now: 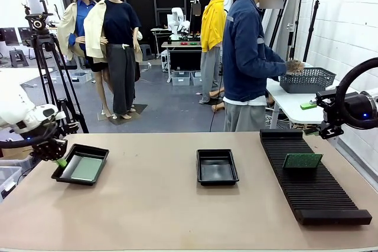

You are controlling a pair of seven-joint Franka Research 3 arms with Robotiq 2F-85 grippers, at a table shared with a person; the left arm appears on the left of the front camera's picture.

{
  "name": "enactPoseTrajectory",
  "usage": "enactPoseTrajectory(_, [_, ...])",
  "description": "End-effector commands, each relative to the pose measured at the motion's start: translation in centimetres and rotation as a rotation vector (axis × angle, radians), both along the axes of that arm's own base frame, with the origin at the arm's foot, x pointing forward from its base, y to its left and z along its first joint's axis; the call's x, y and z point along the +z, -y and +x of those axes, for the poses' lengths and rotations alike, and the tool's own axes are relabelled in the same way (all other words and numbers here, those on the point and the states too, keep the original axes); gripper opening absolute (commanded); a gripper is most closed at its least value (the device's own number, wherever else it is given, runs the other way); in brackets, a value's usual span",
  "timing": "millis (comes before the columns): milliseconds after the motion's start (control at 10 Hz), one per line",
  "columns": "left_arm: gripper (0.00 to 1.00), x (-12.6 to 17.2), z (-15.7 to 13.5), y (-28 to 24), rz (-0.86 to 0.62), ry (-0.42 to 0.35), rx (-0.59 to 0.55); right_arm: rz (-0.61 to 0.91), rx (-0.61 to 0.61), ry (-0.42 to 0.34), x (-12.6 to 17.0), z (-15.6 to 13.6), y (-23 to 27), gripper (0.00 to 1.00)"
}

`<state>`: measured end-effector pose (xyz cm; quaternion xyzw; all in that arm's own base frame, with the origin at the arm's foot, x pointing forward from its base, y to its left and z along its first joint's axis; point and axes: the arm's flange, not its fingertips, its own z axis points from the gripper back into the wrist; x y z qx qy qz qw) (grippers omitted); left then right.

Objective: Inspect and transfer BCBs to ESD trays.
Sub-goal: Pick up the ESD tray and place it on the left side of the table.

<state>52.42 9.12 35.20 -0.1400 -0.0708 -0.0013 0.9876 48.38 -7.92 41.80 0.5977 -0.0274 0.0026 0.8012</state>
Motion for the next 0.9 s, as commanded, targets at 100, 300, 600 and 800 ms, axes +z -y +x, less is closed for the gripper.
enactPoseTrajectory(100, [0.00,-0.4,0.6,-3.1,-0.042,-0.021,-0.027,-0.004,-0.005,0.002,0.0,-0.3,-0.2,1.00])
enactPoseTrajectory(300, [0.00,-0.6,1.2,-5.2,-0.058,-0.043,-0.033,-0.004,-0.005,0.002,0.0,-0.3,-0.2,1.00])
enactPoseTrajectory(600, [0.00,-1.1,2.2,-7.0,-0.028,-0.071,-0.021,-0.004,-0.005,0.002,0.0,-0.3,-0.2,1.00])
enactPoseTrajectory(800, [0.00,-1.5,2.8,-8.2,-0.046,-0.080,-0.005,-0.004,-0.005,0.002,0.0,-0.3,-0.2,1.00])
